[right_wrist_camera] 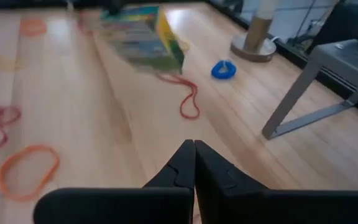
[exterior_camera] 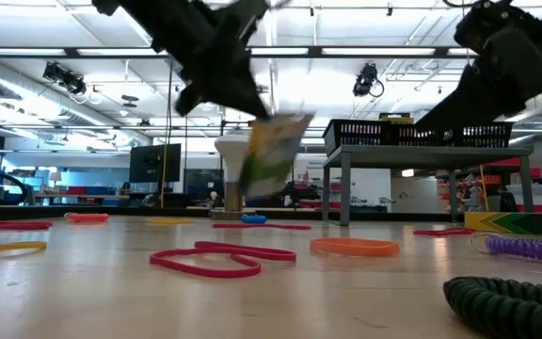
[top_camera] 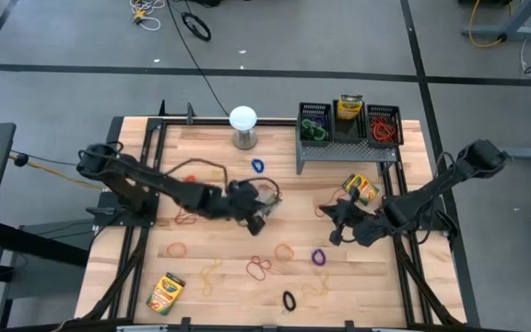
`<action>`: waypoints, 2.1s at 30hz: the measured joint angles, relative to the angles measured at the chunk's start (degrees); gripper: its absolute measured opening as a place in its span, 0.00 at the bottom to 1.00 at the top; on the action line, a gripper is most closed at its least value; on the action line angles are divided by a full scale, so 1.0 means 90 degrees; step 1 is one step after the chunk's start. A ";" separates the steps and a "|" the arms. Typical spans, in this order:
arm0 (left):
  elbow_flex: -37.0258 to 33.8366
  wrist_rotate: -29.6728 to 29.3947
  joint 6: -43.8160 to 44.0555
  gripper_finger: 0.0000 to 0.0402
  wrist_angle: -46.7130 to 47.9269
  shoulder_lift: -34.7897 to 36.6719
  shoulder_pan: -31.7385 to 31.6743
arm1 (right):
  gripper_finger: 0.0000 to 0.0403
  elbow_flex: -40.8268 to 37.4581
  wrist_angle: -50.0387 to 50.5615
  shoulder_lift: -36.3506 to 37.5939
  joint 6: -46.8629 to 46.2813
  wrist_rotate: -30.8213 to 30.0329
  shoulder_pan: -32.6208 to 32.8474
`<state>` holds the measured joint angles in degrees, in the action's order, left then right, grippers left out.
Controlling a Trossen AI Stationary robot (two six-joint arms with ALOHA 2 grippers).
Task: Pick & Place Office Desk Supplies
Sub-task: Put the yellow crayon box into the middle black basket on the shelf
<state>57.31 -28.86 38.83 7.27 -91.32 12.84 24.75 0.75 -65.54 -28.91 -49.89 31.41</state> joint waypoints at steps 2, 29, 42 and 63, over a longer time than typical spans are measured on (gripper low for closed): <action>-0.0284 -0.0367 -0.0172 0.01 -0.1339 -0.0109 0.0186 | 0.01 -0.0238 -0.0624 -0.0074 -0.0023 -0.0246 0.0093; -0.0828 0.0120 -0.1202 0.01 -1.0327 -0.2508 -0.0394 | 0.77 0.1514 -0.3928 -0.4162 0.3147 -0.3899 -0.0419; -0.0773 0.1017 -0.1396 0.01 -1.0378 -0.2459 -0.0616 | 0.77 0.1624 -0.4135 -0.4026 0.4908 -0.2367 -0.0487; -0.1233 0.0573 -0.3710 0.07 -0.3614 -0.0546 0.0248 | 0.42 0.1314 -0.3700 -0.3953 0.3257 -0.0079 -0.0495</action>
<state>46.21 -23.70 5.45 -25.26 -96.23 15.07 36.58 -32.56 -101.12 0.40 -50.60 26.96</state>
